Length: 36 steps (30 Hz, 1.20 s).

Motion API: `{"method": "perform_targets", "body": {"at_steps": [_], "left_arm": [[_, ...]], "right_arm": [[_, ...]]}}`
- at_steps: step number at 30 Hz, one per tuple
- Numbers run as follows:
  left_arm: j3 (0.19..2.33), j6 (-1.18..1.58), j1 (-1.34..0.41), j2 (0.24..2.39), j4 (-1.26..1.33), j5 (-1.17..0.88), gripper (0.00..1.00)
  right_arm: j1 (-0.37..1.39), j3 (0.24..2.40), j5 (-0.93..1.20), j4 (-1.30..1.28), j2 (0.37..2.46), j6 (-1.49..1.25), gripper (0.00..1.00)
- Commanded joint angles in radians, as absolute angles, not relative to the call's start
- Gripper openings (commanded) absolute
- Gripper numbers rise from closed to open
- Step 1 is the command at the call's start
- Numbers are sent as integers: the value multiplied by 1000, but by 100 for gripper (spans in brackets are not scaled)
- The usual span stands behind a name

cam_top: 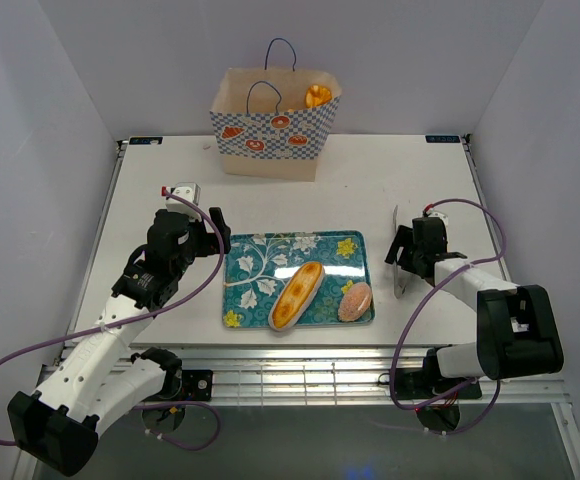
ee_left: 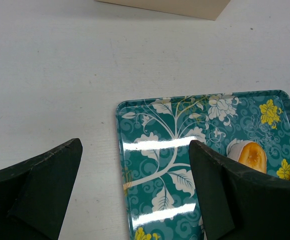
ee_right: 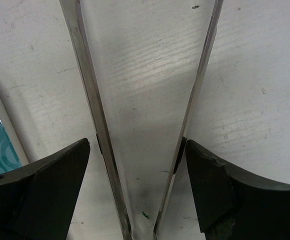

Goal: Place the fake bread into the paper bag

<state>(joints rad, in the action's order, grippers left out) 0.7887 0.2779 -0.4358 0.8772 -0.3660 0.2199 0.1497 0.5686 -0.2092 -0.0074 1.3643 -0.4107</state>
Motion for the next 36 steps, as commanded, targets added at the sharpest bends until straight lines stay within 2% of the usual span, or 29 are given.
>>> {"method": "perform_targets", "body": {"at_steps": [1,7,11,15,16,17,19,25,29,36], "left_arm": [[808,275,-440,870,-364,207,98],[810,273,-440,871,-365,215,98],[810,276,-440,858,-364,241,98],[802,294,-440,810,-357,323,98],[799,296,-440,801,-354,337,98],[798,304,-440,790,-351,353,98],[788,311,-440,762,-341,393,98],[785,333,-440,739,-339,469,98],[781,339,-440,730,-339,502,98],[778,341,-440,733,-339,525,98]], "right_arm": [[141,612,-199,-43,1368,-402,84],[140,678,-199,-124,1329,-397,87],[140,779,-155,-192,1266,-361,93],[141,781,-40,-105,1134,-324,98],[141,775,-11,-78,1067,-316,98],[146,769,71,-54,1030,-305,95],[156,756,104,-12,930,-264,90],[222,752,51,-26,783,-209,90],[273,750,-69,-115,784,-196,90],[390,744,-242,-124,756,-178,90]]}}
